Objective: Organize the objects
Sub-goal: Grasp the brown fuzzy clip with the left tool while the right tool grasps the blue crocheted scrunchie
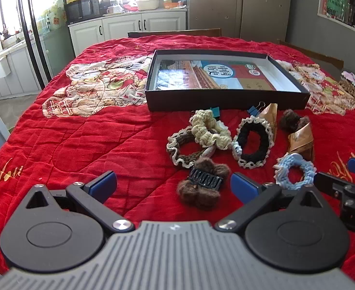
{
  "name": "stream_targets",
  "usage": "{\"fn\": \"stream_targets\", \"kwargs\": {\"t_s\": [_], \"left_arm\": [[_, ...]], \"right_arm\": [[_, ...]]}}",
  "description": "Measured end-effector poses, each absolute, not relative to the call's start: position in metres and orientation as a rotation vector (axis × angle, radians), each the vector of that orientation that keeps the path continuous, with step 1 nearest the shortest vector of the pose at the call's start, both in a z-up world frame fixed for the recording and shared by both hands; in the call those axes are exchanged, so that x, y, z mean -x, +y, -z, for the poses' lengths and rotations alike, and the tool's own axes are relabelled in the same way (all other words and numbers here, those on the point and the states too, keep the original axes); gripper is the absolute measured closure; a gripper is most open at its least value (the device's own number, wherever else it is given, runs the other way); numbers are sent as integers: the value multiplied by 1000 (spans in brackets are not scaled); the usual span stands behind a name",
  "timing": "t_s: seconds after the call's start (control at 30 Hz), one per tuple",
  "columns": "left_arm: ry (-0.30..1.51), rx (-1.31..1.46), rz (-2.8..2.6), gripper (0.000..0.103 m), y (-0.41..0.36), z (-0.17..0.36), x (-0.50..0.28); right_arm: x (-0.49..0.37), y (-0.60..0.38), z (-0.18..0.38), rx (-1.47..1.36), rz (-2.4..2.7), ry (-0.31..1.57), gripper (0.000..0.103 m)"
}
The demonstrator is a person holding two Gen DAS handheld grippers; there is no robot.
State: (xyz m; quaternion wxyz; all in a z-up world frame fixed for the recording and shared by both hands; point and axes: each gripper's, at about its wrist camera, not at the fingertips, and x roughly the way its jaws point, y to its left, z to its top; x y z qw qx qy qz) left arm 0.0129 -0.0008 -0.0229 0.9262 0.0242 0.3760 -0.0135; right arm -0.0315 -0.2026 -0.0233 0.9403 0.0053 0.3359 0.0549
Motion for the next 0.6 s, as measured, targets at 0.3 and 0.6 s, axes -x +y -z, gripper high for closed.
{"fn": "stream_targets", "kwargs": {"t_s": [0.3, 0.6], "left_arm": [[789, -64, 126, 0, 4, 39, -20], [770, -75, 223, 1, 5, 49, -21]], "right_arm": [[20, -207, 31, -22, -142, 694, 43], [4, -207, 49, -42, -158, 728, 56]]}}
